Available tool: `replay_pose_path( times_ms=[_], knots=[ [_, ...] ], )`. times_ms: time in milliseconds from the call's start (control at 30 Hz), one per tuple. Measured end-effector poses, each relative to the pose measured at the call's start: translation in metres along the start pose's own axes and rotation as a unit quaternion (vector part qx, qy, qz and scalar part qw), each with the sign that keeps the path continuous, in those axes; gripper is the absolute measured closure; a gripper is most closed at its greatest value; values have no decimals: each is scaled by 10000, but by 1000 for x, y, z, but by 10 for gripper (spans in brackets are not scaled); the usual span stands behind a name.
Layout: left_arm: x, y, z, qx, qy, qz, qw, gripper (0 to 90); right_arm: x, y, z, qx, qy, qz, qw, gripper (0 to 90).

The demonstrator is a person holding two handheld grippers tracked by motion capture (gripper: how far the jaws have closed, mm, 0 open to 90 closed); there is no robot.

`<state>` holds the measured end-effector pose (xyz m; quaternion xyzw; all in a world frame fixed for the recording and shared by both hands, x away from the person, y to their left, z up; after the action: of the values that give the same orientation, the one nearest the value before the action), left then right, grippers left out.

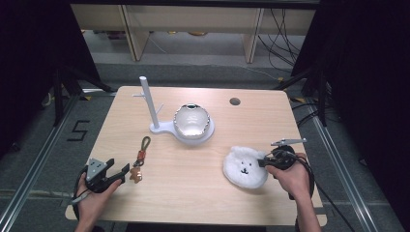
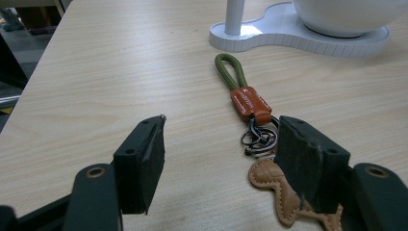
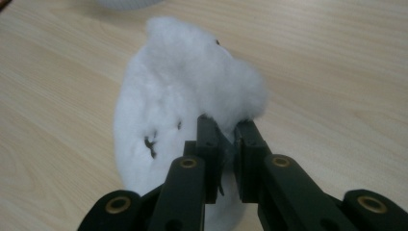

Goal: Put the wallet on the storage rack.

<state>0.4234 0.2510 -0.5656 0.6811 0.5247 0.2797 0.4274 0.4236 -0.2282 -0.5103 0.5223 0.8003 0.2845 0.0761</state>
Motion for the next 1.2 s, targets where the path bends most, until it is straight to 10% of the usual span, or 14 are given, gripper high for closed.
replay_pose_path(
  times_ms=[467, 1200],
  knots=[
    [0, 0, 0, -7, 9, 31, 10000, 338, 7, 27, -13, -998, -159, -366, 9942, 841],
    [0, 0, -1, 7, 29, 29, 10000, 338, 24, 59, -28, -1728, -284, -486, 9833, 840]
  ],
)
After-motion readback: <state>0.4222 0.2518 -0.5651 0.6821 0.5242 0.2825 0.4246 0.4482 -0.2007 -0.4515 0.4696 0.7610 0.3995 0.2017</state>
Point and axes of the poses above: each handheld gripper's, and its own axes: z roughly forward along the jaws, y roughly out of its top, x roughly to its left, the point moved 10 cm from there along z, roughly forward along the jaws, and after that the axes turned 4 degrees about x, right-handed, at the moved point
